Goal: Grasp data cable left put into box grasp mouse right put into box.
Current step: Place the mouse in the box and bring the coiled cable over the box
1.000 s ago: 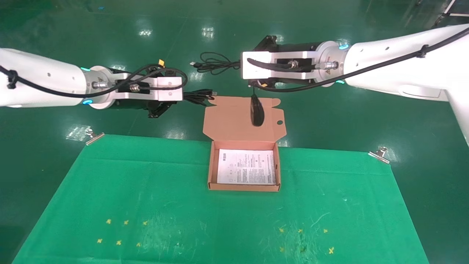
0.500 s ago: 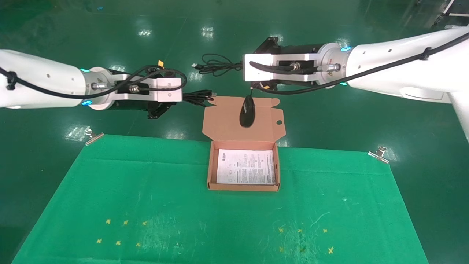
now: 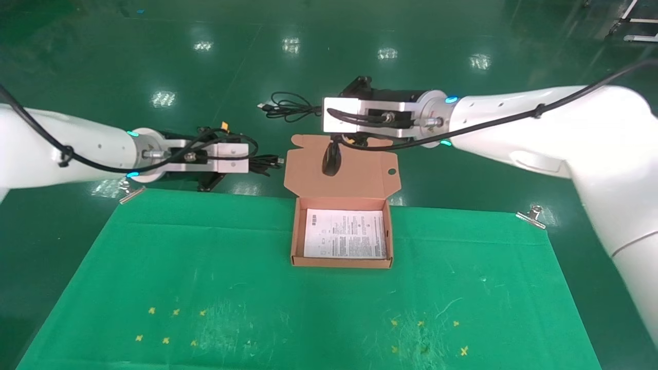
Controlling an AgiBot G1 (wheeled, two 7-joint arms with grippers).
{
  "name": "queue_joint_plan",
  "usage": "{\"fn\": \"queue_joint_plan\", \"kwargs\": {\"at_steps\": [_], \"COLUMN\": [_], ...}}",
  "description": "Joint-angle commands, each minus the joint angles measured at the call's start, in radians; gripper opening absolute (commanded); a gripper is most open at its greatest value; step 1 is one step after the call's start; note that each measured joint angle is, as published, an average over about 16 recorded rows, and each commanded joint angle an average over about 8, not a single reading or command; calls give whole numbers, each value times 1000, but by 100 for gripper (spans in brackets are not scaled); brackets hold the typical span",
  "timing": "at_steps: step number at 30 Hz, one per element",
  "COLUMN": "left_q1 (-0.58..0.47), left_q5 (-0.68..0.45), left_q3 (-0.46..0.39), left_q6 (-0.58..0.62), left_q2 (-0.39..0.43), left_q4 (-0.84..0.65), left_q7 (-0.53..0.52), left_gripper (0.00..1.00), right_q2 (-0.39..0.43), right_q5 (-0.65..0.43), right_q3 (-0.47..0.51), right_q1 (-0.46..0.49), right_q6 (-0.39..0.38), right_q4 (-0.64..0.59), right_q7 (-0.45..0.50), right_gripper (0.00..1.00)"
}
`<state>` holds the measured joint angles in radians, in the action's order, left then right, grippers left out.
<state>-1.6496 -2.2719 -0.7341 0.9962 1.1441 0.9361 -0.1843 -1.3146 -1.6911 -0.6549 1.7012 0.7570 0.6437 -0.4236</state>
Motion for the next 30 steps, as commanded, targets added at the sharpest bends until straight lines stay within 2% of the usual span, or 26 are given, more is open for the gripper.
{"fn": "queue_joint_plan", "kwargs": {"at_steps": [1,14,30], "left_q1": [7,-1,-5], "left_q5": [-17,-101,-167], "left_q3": [-5,-23,-42], "left_q6": [-3,25,67], "left_q2": [1,-11,-14], "left_q4": [-7,-11,0], "left_q7": [-13,-74,-126], "left_gripper": [0,0,0], "right_q2": [-16,-47,-56], "right_q5": [11,163,358], "right_q3": [6,-51,-228], "right_q1": [-7,-67,-135], "right_q6": [-16,-48,-123], "right_q4": [-31,-147,-136], "right_q7": [-24,-139,-131], "right_gripper": [0,0,0]}}
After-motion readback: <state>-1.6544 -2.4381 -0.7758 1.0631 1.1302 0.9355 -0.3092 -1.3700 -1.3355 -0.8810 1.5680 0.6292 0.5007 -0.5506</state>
